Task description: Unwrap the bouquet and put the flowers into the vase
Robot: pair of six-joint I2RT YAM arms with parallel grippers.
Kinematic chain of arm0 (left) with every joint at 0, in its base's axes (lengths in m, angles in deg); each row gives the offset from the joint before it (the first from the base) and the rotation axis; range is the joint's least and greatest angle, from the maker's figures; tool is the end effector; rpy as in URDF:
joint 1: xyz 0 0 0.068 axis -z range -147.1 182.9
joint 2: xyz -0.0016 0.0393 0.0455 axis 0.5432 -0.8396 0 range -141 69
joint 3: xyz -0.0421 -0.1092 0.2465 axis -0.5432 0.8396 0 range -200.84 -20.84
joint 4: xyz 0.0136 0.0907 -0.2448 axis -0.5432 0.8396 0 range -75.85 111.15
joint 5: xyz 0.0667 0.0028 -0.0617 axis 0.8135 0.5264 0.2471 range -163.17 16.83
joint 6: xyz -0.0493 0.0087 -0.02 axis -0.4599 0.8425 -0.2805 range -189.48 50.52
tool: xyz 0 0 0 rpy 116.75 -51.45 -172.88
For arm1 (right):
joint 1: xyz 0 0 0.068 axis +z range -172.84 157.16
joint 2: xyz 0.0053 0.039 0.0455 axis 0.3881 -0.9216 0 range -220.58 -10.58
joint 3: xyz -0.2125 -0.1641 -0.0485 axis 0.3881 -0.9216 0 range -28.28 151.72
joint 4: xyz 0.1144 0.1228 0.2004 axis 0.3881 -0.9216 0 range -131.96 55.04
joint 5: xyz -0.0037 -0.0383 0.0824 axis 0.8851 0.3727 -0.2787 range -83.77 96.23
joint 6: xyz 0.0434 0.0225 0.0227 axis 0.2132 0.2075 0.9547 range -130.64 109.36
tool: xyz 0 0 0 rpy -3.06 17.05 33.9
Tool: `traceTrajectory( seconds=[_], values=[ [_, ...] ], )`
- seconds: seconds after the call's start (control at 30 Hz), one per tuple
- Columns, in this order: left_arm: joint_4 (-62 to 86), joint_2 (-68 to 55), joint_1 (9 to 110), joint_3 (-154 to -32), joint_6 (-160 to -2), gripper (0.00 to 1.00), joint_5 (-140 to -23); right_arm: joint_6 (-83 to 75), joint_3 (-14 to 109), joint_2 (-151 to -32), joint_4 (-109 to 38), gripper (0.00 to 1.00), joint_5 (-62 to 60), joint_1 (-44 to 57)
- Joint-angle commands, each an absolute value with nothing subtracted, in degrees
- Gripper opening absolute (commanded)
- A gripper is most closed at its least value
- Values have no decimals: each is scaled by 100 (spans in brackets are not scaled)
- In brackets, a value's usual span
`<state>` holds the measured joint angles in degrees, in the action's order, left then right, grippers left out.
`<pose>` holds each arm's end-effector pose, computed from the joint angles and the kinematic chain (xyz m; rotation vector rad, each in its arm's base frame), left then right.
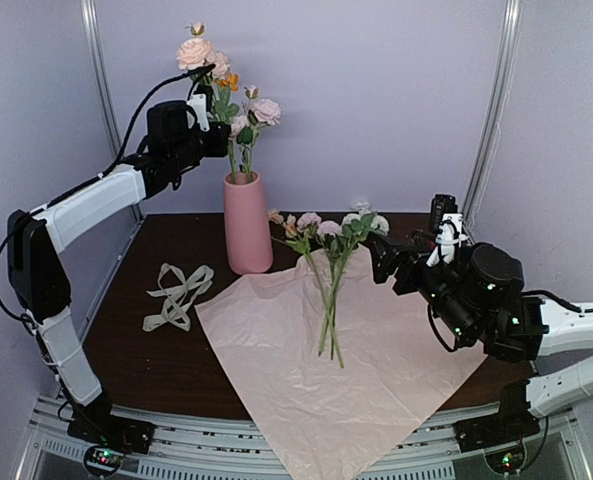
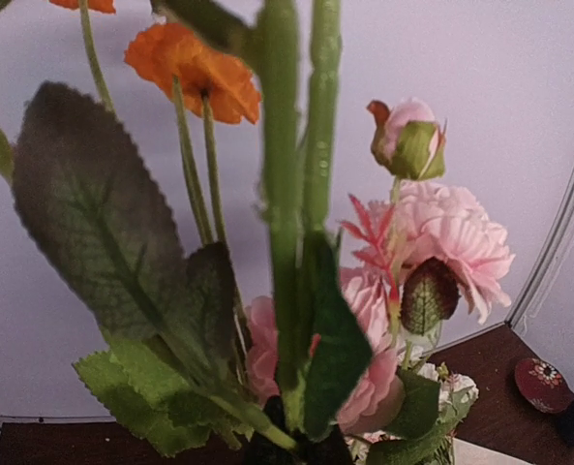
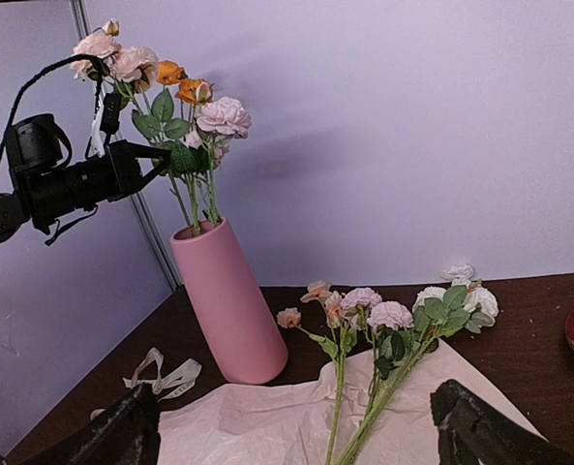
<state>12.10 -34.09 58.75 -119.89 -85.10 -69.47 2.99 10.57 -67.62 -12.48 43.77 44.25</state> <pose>0.3950 -0.1889 0.4095 0.0945 1.6264 -0.5076 0.1094 0.2032 0.3232 -0.1781 1.5351 0.6370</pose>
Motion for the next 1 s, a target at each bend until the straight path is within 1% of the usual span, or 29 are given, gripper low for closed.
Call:
traceTrajectory(
  seconds=[0.0,0.33,0.5,0.6,0.63,0.83,0.97],
  values=[
    [775,-3420,5794,-11740,-8666,0,-7105,263,1154,-6790,-1290,98,4411,4396],
    [672,-3362,5788,-11307,-8648,1,-7137,301,1165,-6867,-1293,98,4367,4365],
    [744,-3318,5790,-11230,-8638,15,-7210,355,1113,-6821,-1338,98,4367,4361],
    [774,-3244,5780,-11217,-8576,20,-7191,361,1101,-6806,-1340,98,4375,4362],
    [789,-3200,5784,-11228,-8553,23,-7186,352,1108,-6814,-1342,98,4380,4363],
    [874,-2866,5787,-11058,-8452,57,-7104,293,1161,-6839,-1344,98,4382,4359],
    [895,-2505,5787,-10794,-8447,76,-7019,201,1264,-6858,-1381,98,4385,4358]
  ],
)
